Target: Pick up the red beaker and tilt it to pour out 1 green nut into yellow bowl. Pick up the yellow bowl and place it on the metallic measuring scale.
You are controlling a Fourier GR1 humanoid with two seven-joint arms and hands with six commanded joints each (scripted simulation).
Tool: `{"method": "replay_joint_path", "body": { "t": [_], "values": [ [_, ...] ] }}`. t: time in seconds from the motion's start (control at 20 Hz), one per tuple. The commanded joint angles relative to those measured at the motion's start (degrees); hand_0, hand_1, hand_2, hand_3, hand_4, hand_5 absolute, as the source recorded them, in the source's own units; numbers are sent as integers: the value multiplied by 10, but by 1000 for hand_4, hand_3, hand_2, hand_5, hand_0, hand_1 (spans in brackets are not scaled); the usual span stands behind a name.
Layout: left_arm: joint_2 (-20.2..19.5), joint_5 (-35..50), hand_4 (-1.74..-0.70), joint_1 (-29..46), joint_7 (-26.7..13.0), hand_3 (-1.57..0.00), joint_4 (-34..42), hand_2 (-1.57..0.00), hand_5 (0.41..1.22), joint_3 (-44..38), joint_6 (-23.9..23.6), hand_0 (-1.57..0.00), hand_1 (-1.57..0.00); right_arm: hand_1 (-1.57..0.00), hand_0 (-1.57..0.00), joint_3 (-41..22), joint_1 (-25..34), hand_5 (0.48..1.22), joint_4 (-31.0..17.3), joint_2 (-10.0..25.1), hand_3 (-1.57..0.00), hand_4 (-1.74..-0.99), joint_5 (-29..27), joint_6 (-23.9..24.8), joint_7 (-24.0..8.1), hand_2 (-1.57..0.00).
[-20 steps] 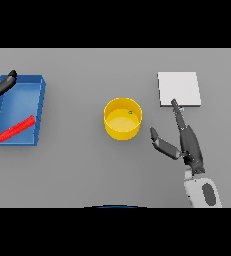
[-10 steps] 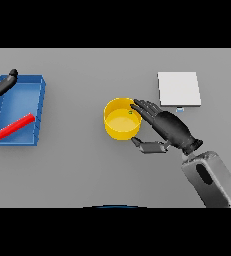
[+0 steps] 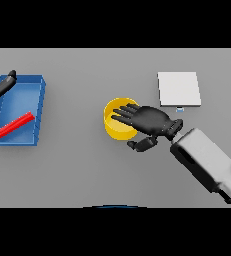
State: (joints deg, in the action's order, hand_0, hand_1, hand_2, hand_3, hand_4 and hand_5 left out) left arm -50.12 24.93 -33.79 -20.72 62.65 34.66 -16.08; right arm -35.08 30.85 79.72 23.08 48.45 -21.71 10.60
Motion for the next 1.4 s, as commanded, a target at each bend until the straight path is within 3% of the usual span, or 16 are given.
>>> {"method": "replay_joint_path", "body": {
  "t": [0.0,0.35,0.7,0.8,0.9,0.95,1.1,1.2,1.35],
  "values": [
    [-5,-1,-722,4,4,1,6,1,687,0,-1,0,1,1,1,-11,6,705,-14,-1,1,-1223,8,-9,3,1],
    [-4,7,-723,8,16,1,3,1,688,-6,6,1,1,1,1,-53,72,714,-105,-17,1,-1259,41,-34,10,1],
    [-7,11,-719,14,19,1,14,1,686,-9,0,1,1,1,1,-63,96,763,-144,-46,1,-1305,39,-64,-3,1],
    [-19,11,-713,20,19,1,26,1,686,-9,-1,1,1,-16,-3,-57,95,810,-145,-48,-43,-1336,35,-73,-17,-19],
    [-15,10,-714,20,24,1,18,1,691,-9,2,1,1,-236,-287,-58,94,873,-149,-47,-173,-1387,35,-75,-14,-176],
    [-17,12,-716,21,22,1,24,1,692,-10,1,1,1,-473,-544,-64,92,943,-145,-49,-262,-1420,40,-75,-15,-310],
    [-14,11,-719,20,24,1,16,1,693,-9,3,1,1,-1009,-1045,-67,90,1079,-139,-43,-574,-1552,37,-76,0,-870],
    [-20,17,-724,21,23,1,25,1,696,-14,4,1,1,-1211,-1235,-65,94,1130,-142,-44,-834,-1614,34,-70,8,-1122],
    [-22,13,-725,24,24,1,28,1,694,-10,2,1,1,-1387,-1399,-70,96,1174,-140,-39,-1117,-1676,37,-63,11,-1222]
  ]
}}
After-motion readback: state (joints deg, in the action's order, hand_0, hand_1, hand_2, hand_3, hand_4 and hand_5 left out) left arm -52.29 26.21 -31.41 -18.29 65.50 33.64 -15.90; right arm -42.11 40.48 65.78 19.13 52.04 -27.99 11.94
